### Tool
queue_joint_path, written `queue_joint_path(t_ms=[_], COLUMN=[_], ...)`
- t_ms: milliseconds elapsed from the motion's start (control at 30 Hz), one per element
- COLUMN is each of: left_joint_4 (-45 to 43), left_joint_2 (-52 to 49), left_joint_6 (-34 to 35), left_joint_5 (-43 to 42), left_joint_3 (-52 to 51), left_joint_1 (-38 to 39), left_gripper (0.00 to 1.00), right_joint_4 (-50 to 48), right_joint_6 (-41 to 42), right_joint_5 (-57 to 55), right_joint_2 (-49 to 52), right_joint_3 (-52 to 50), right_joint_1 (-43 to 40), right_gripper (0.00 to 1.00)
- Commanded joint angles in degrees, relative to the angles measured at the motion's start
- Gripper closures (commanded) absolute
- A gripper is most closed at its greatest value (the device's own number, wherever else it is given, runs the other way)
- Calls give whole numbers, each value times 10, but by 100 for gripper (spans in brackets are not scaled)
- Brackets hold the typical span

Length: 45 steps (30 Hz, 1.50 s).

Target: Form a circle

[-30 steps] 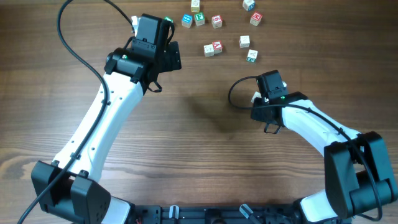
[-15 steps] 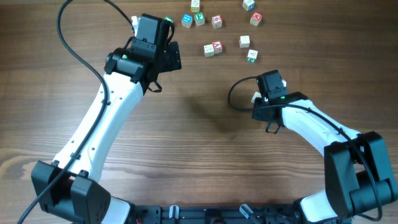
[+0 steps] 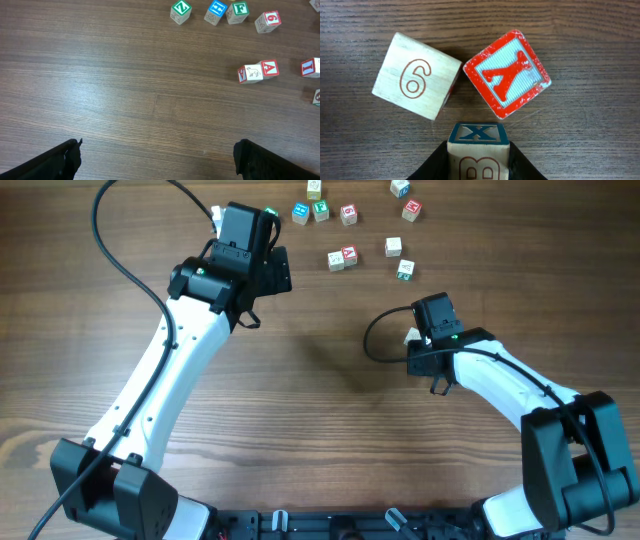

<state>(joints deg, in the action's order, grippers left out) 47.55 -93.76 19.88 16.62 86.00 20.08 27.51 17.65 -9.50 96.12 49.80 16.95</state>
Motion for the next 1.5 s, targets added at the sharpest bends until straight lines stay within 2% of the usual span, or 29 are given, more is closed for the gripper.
queue_joint_path(t_ms=[0,300,500,633,833,1000,1467], left_joint_4=[-1,-1,-1,-1,-1,-1,-1], left_joint_2=[-1,-1,-1,-1,-1,-1,-1], left_joint_6=[5,5,5,5,5,5,5], left_joint_5=[1,1,1,1,1,1,1], left_joint_3=[-2,-2,-2,-2,-2,-2,-2], left_joint_1=[-2,-2,-2,-2,-2,-2,-2], left_gripper=[0,0,0,0,0,0,0], right_joint_4=[-7,-11,-11,-11,-11,-12,-16], right_joint_6=[-13,-27,-26,-26,-27,-29,-57], right_joint_5=[-6,-6,-6,-6,-6,-6,-8], right_joint_2=[5,5,5,5,5,5,5], right_joint_3=[-3,-3,-3,-3,-3,-3,-3], right_joint_1=[1,1,1,1,1,1,1], right_gripper=[71,70,60,59,60,66,67])
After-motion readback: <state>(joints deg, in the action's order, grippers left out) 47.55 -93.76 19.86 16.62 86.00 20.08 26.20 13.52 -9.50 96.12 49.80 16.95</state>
